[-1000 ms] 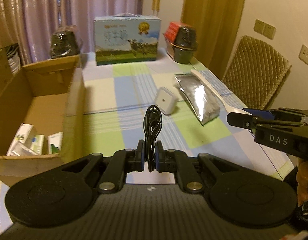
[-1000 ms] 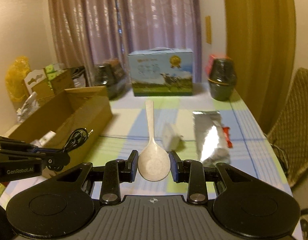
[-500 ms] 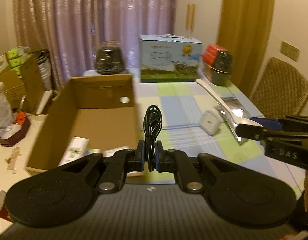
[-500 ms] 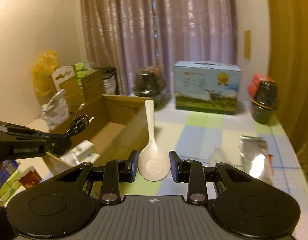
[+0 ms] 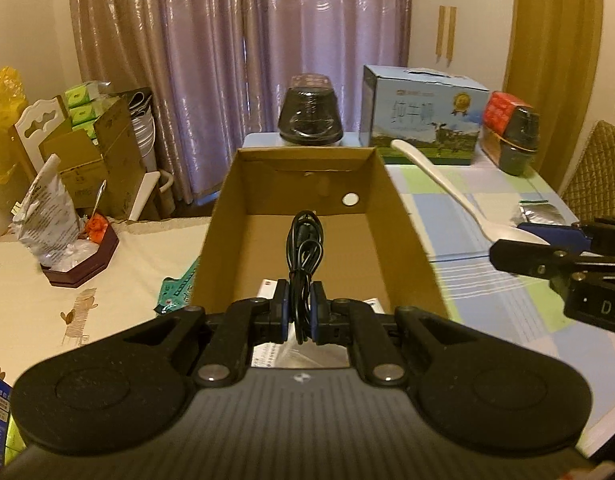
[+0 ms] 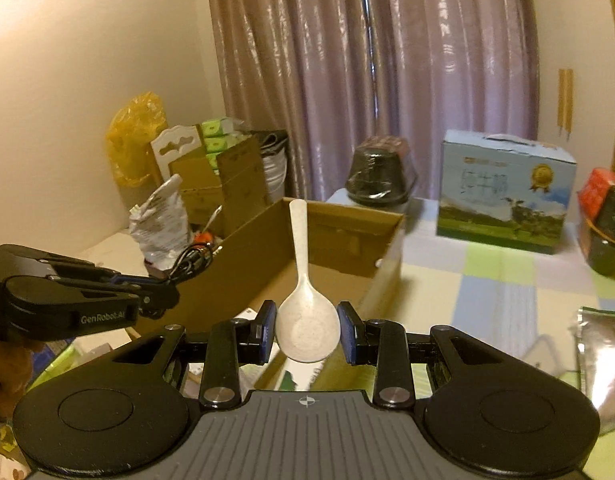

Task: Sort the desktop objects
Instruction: 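Carry the held cable and spoon over the cardboard box, then open both tools to drop the cable and spoon into the box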

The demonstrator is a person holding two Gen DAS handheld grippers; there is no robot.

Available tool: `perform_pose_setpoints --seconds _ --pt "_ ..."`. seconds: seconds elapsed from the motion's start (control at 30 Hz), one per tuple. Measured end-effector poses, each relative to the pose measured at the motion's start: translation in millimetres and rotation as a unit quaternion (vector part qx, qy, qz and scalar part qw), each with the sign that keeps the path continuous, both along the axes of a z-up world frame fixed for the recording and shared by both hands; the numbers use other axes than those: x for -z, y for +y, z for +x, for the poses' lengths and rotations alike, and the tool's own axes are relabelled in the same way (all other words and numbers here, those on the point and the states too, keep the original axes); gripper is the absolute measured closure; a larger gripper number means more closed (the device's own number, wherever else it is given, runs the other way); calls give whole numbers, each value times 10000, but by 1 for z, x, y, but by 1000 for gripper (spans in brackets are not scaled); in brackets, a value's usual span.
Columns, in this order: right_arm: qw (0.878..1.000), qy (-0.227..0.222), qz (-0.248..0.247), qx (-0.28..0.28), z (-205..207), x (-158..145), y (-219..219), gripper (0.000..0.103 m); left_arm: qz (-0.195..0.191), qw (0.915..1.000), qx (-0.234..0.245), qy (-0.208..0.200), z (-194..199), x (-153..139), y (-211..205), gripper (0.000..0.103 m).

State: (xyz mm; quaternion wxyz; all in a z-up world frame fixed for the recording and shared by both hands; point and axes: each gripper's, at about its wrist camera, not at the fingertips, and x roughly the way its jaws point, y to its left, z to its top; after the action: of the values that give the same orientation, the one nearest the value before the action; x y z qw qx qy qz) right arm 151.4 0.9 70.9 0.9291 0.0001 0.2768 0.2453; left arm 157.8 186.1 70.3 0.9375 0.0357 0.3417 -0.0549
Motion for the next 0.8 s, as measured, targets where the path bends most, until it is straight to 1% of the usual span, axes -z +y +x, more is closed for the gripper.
perform_pose_setpoints --seconds 0.13,0.27,0.57,0.8 --pt "10000 79 -32 -41 12 6 16 73 16 10000 -2 27 9 6 9 96" --pt "9999 145 -68 -63 22 13 25 73 -47 10000 -10 61 18 11 15 96" --pt "9996 252 -117 -56 31 25 31 73 -179 9997 3 179 34 26 19 96" --pt "9995 305 -98 -20 34 28 32 73 -256 9994 -26 247 41 33 24 95"
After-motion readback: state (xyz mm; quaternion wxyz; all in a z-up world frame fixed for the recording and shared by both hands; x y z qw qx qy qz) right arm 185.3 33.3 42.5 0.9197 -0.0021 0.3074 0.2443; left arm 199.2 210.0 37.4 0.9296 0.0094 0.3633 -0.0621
